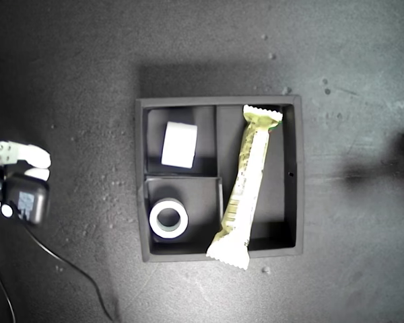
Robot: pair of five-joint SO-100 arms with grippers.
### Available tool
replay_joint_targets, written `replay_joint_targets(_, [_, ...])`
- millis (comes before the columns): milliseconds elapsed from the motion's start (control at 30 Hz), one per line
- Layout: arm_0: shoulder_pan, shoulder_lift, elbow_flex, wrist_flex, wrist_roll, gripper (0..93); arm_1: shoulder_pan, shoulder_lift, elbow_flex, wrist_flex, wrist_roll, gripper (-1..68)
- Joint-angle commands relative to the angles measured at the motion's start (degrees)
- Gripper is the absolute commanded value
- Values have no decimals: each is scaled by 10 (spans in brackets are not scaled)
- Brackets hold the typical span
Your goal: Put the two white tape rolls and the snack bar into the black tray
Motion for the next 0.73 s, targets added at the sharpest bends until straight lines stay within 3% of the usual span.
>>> replay_joint_targets(0, [-4, 30, 33, 22, 65, 2, -2, 3, 7, 1, -1, 60])
replay_joint_targets(67, [-3, 30, 33, 22, 110, 3, -2, 3, 7, 1, -1, 60])
replay_joint_targets(700, [-3, 30, 33, 22, 102, 3, -2, 3, 7, 1, -1, 60])
